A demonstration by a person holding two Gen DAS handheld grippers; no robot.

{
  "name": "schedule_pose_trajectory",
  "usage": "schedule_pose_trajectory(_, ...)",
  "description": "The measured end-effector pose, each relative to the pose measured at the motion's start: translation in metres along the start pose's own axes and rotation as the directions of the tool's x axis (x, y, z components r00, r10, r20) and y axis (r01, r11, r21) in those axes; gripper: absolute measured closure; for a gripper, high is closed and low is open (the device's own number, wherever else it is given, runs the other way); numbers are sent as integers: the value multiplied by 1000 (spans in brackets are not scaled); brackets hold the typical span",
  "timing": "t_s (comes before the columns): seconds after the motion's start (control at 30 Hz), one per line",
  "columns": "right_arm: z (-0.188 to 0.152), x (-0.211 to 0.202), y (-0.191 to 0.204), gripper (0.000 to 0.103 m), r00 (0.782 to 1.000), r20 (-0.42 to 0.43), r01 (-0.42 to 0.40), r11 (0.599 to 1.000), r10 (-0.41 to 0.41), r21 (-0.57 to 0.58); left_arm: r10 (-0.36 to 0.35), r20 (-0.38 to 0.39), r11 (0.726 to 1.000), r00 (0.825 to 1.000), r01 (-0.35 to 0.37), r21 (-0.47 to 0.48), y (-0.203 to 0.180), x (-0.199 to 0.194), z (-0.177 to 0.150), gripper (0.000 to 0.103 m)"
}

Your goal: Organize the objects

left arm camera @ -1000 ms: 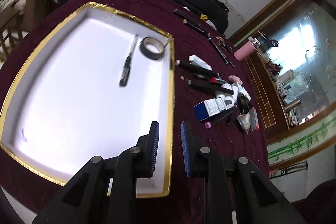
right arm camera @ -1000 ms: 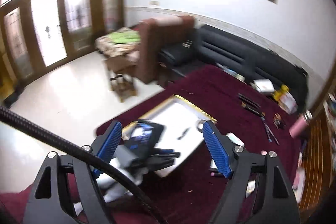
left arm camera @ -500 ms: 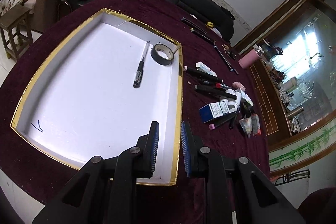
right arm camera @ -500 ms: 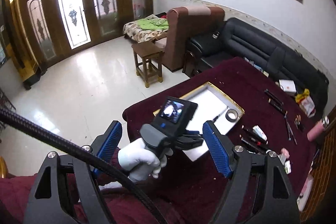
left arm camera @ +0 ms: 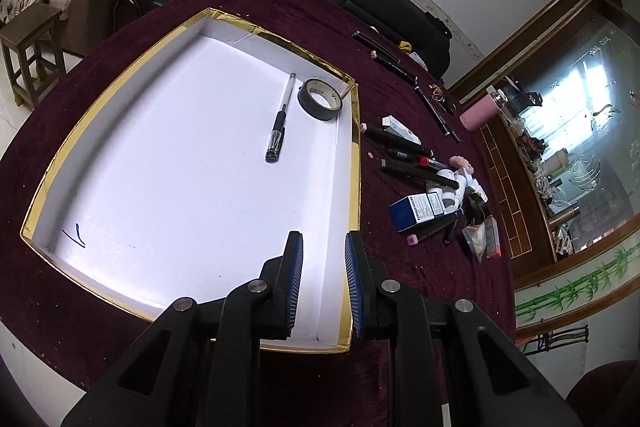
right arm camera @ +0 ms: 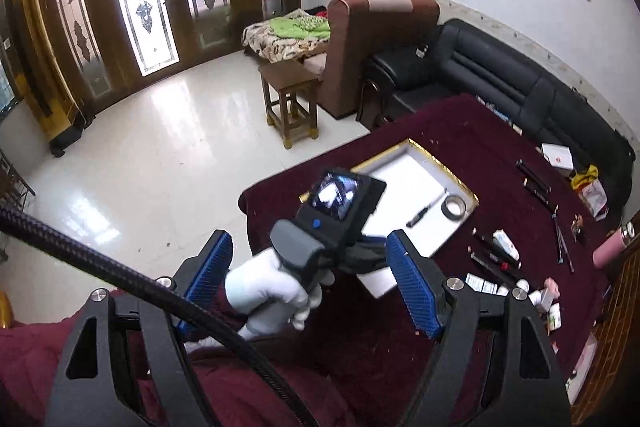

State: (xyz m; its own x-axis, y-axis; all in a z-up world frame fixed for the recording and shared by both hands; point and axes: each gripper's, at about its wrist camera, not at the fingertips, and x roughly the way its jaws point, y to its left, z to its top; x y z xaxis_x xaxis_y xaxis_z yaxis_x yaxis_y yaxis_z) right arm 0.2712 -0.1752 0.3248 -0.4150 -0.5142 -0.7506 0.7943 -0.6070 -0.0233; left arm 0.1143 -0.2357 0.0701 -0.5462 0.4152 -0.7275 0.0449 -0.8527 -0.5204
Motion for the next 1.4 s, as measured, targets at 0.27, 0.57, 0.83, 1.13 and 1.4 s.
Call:
schedule_pose_trajectory(0.27, -20, 7, -17, 23, 996, -84, 9, 999, -6, 33, 16, -5, 999, 1000, -16, -35, 13, 4, 1, 85)
schedule_pose_trajectory(0.57, -3, 8, 7, 23, 999, -33, 6, 999, -8, -48, 20, -16, 1000, 1000, -20, -16, 9, 7, -1, 85)
schedule_pose_trajectory(0.83, -11, 45, -26, 24, 998, -61, 19, 998, -15, 65, 18, -30, 1000, 999, -19, -16, 10, 14, -1, 85)
schedule_pose_trajectory(1.13, -147, 10, -233, 23, 923, 98, 251, 774, -372, 581, 11, -33, 991, 999, -6, 133, -21, 26, -4, 85)
schedule_pose_trajectory(1.4, -291, 49, -317, 21, 961, -29, 163, 478, -274, 863, 10, -119, 935, 993, 33, 352, -96, 78, -11, 85)
